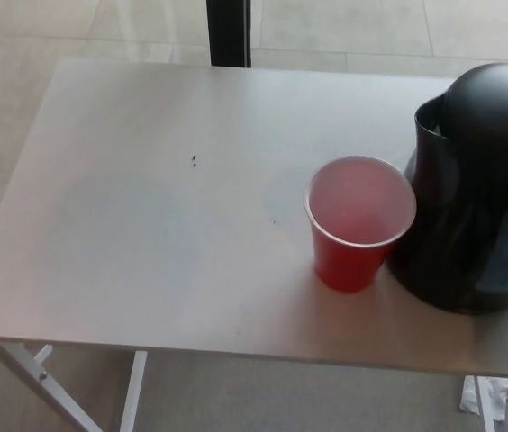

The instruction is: The robot uses its right hand to lift up a kettle kept on the middle of the desk by its handle and tilt it into a glass kept next to it to pour out water

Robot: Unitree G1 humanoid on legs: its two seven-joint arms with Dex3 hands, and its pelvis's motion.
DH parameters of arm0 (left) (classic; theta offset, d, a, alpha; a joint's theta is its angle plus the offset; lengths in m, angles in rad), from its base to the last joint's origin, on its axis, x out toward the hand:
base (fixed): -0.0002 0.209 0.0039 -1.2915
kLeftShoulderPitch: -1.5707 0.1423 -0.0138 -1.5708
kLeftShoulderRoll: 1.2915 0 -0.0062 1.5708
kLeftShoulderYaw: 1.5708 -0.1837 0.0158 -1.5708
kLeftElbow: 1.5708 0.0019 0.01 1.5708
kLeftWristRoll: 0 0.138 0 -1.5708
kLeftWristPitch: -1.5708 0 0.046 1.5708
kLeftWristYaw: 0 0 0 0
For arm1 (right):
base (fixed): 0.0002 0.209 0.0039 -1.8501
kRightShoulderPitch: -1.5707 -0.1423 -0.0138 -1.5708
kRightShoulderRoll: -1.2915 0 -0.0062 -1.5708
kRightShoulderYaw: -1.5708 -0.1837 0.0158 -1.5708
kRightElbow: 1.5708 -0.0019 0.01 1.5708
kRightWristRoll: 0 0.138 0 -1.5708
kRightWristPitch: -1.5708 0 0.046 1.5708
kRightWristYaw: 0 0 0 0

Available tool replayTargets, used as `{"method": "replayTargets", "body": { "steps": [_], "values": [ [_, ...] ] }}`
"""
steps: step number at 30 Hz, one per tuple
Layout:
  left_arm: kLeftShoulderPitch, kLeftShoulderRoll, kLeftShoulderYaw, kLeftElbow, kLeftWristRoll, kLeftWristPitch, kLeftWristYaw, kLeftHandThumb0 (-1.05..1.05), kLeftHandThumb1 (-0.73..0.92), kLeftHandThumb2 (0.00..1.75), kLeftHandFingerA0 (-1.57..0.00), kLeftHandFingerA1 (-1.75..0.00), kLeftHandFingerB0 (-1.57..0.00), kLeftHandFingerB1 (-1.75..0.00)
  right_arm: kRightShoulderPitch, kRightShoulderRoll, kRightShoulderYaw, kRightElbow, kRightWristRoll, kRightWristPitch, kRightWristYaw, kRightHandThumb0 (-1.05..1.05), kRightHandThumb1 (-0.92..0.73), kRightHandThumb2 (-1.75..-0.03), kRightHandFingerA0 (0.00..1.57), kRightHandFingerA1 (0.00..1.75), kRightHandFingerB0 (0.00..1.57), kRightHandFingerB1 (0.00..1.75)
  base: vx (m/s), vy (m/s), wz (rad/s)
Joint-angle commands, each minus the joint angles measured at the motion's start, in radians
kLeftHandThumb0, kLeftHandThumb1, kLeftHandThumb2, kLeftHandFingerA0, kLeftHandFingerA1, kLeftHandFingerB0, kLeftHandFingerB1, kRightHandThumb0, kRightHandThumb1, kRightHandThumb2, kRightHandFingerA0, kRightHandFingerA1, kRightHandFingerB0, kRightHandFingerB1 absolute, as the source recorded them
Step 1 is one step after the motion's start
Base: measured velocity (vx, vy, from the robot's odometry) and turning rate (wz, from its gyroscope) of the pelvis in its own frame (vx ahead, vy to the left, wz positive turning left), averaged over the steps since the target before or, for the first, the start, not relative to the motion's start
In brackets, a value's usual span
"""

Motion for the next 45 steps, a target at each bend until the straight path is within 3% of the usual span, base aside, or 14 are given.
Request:
{"method": "replayTargets", "body": {
  "steps": [1,6,8,9,10,11,12,15,16,18,42,43,44,45],
  "values": [
    [0.000,-0.002,0.004,0.008,0.004,-0.022,0.002,-1.05,0.68,0.74,-0.61,-0.65,-0.37,-1.10,0.056,0.042,-0.041,0.026,0.100,-0.032,-0.078,-0.40,-0.75,-0.67,0.80,1.75,0.63,1.54,0.00,0.000,0.00],
    [-0.006,0.001,0.005,-0.003,0.001,-0.014,-0.007,-1.05,0.67,0.75,-0.59,-0.67,-0.36,-1.13,0.144,0.050,-0.045,0.043,0.145,-0.226,-0.138,-0.14,-0.52,-0.92,0.71,1.75,0.59,1.68,0.00,0.000,0.00],
    [-0.010,-0.001,0.008,-0.004,-0.001,-0.010,0.001,-1.05,0.67,0.75,-0.61,-0.68,-0.35,-1.15,0.148,0.030,-0.037,0.025,0.165,-0.171,-0.080,-0.23,-0.41,-1.17,1.07,1.54,0.87,1.06,0.00,0.000,0.00],
    [-0.010,-0.001,0.008,-0.004,-0.001,-0.010,0.001,-1.05,0.67,0.75,-0.61,-0.68,-0.35,-1.15,0.149,0.027,-0.035,0.023,0.168,-0.168,-0.079,-0.23,-0.41,-1.17,1.07,1.54,0.87,1.06,0.00,0.000,0.00],
    [-0.012,0.000,0.009,-0.002,-0.002,-0.005,0.000,-1.05,0.67,0.75,-0.60,-0.67,-0.35,-1.13,0.144,0.019,-0.047,-0.009,0.211,-0.106,-0.022,-0.26,-0.69,-0.66,0.82,1.59,0.54,0.58,0.00,0.000,0.00],
    [-0.013,0.000,0.009,0.000,-0.002,-0.003,0.000,-1.05,0.67,0.75,-0.60,-0.67,-0.35,-1.13,0.143,0.014,-0.050,-0.023,0.233,-0.078,0.002,-0.26,-0.69,-0.66,0.82,1.59,0.54,0.58,0.00,0.000,0.00],
    [-0.012,0.000,0.008,-0.001,0.000,-0.005,0.000,-1.05,0.67,0.75,-0.60,-0.67,-0.36,-1.14,0.155,-0.004,-0.037,-0.040,0.233,-0.070,0.025,-0.41,-0.67,-0.61,0.66,0.82,0.29,0.34,0.00,0.000,0.00],
    [-0.009,0.000,0.006,-0.002,0.003,-0.011,0.000,-1.05,0.68,0.74,-0.59,-0.67,-0.36,-1.13,0.178,-0.048,-0.026,-0.070,0.281,-0.038,0.107,-0.42,-0.66,-0.60,0.44,0.59,0.17,0.29,0.00,0.000,0.00],
    [-0.010,0.001,0.003,-0.001,0.005,-0.008,0.006,-1.05,0.69,0.75,-0.61,-0.67,-0.36,-1.12,0.181,-0.083,-0.027,-0.068,0.327,-0.010,0.187,-0.50,-0.53,-0.77,0.03,0.40,0.01,0.17,0.00,0.000,0.00],
    [-0.009,0.001,0.006,-0.001,0.002,-0.011,0.001,-1.05,0.69,0.74,-0.60,-0.67,-0.37,-1.11,0.201,-0.132,-0.006,-0.064,0.325,-0.055,0.229,-0.70,-0.38,-0.71,0.00,0.02,0.00,0.00,0.00,0.000,0.00],
    [0.004,0.007,0.020,-0.002,-0.008,-0.014,-0.013,-1.05,0.68,0.75,-0.58,-0.68,-0.35,-1.15,0.395,-0.346,-0.284,-0.164,0.553,-0.220,0.362,-0.94,-0.44,-0.72,0.00,0.00,0.00,0.00,0.00,0.000,0.00],
    [0.003,0.008,0.025,-0.001,-0.012,-0.010,-0.011,-1.05,0.67,0.74,-0.58,-0.68,-0.36,-1.14,0.407,-0.341,-0.319,-0.172,0.572,-0.213,0.362,-0.91,-0.50,-0.56,0.00,0.00,0.00,0.00,0.00,0.000,0.00],
    [0.002,0.008,0.027,0.000,-0.012,-0.007,-0.005,-1.05,0.68,0.74,-0.59,-0.66,-0.37,-1.13,0.444,-0.341,-0.405,-0.206,0.604,-0.176,0.366,-0.94,-0.54,-0.92,0.00,0.22,0.00,0.00,0.00,0.000,0.00],
    [0.003,0.008,0.027,0.000,-0.010,-0.008,0.001,-1.05,0.67,0.75,-0.60,-0.67,-0.38,-1.13,0.477,-0.341,-0.472,-0.229,0.615,-0.161,0.362,-0.95,-0.56,-0.93,0.00,0.20,0.00,0.00,0.00,0.000,0.00]
  ]
}}
